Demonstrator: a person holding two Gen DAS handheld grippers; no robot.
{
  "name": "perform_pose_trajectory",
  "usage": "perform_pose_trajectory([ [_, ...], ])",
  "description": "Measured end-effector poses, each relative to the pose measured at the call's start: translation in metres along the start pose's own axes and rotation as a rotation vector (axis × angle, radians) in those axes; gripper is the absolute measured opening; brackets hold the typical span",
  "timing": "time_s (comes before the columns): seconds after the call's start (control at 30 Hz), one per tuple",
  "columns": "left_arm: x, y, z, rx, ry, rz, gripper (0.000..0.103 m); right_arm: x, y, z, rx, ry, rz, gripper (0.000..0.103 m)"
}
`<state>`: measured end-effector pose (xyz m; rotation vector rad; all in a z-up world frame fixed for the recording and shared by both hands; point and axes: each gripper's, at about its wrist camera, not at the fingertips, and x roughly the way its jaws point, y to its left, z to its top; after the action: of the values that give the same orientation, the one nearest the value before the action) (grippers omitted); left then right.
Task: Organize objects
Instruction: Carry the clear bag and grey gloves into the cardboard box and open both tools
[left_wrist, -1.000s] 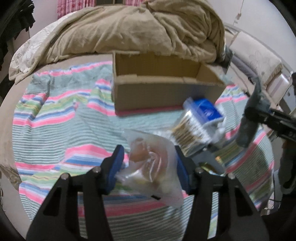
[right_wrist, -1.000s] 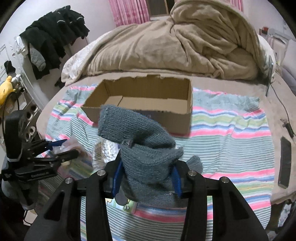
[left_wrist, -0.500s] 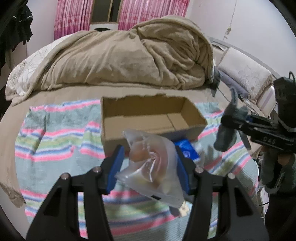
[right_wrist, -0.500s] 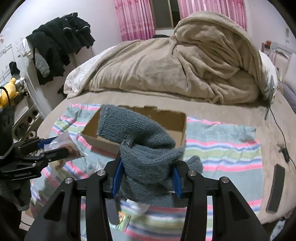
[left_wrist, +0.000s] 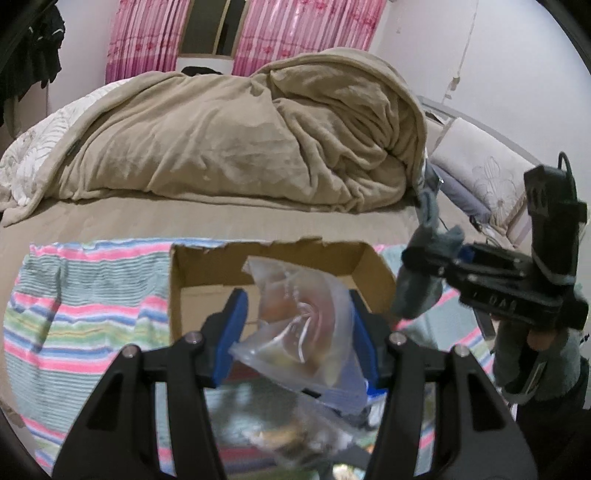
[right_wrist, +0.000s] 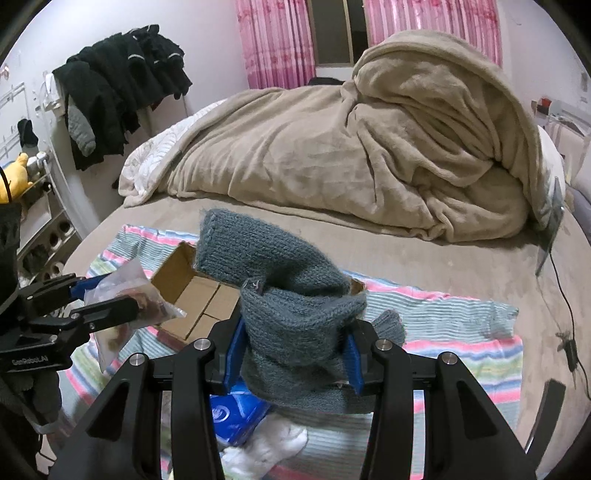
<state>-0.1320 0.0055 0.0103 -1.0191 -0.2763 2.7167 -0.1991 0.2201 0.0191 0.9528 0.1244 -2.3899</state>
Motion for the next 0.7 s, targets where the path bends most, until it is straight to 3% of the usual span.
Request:
perform_pose_trajectory([
  [0.17,0.032,-0.001,0.003,-0.002,0.003,0.000,0.055,0.032,-0.006,-0.002,-0.005,0.051,0.008,0.047],
  [0.37,0.077,-0.003,-0.006,-0.019,0.073,-0.010,0.055,0.066,-0.008,-0.014,-0.009,0.122,0.019,0.047],
  [0.63,0.107,0.001,-0.014,-0.041,0.145,0.000,0.056,0.087,-0.013,-0.024,-0.005,0.174,0.021,0.048],
  [0.7,0.107,0.001,-0.013,-0.042,0.147,0.008,0.057,0.087,-0.013,-0.023,-0.010,0.173,0.021,0.052],
])
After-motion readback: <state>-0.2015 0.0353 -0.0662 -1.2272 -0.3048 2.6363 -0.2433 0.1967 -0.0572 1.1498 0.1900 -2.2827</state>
